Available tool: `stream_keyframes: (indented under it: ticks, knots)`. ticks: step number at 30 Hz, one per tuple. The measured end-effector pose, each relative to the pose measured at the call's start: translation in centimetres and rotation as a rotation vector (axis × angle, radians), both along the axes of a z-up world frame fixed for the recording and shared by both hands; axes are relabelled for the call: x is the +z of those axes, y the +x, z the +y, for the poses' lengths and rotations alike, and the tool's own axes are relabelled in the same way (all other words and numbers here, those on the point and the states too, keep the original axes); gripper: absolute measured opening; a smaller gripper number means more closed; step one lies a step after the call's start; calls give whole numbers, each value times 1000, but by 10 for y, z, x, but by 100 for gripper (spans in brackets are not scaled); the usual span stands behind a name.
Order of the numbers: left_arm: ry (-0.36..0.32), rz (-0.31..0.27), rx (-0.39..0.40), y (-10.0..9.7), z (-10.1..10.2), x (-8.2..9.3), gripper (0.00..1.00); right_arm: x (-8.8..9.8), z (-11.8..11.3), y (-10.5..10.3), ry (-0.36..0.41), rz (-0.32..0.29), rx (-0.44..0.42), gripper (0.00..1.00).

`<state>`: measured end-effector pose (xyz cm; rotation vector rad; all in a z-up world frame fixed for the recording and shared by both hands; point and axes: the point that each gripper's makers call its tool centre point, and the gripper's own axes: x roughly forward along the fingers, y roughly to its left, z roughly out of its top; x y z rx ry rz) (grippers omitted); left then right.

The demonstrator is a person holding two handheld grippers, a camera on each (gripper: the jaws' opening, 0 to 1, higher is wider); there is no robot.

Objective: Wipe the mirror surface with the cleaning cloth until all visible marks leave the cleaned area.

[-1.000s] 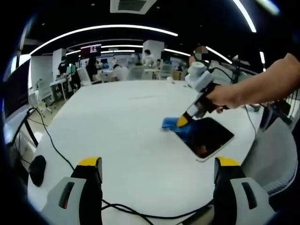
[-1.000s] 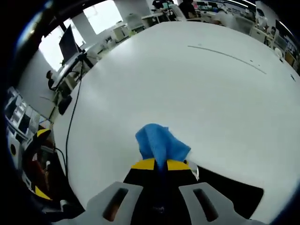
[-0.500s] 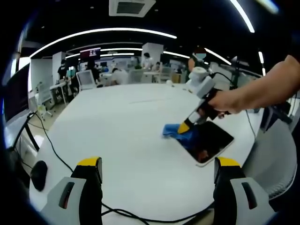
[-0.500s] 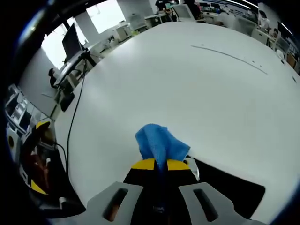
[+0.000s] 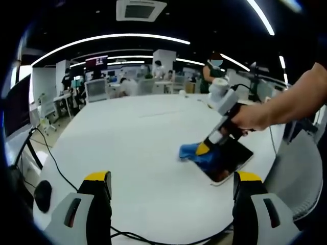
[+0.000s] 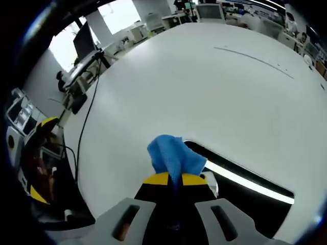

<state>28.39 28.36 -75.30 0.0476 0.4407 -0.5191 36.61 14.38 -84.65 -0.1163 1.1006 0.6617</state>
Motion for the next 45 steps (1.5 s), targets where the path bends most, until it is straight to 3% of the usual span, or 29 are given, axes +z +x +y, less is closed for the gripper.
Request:
stream_keyframes:
  ticks: [12,25,45]
  knots:
    - [2,-6,0,0,1,3,100,-5,7,-14,21,11,20,1]
    - [12,0,4,-4,4,3,100,-5,5,-12,30,-4,25,1]
    - [19,-6,-9,2,-2,6,100,-4,-14,-15,15,-11,65,1]
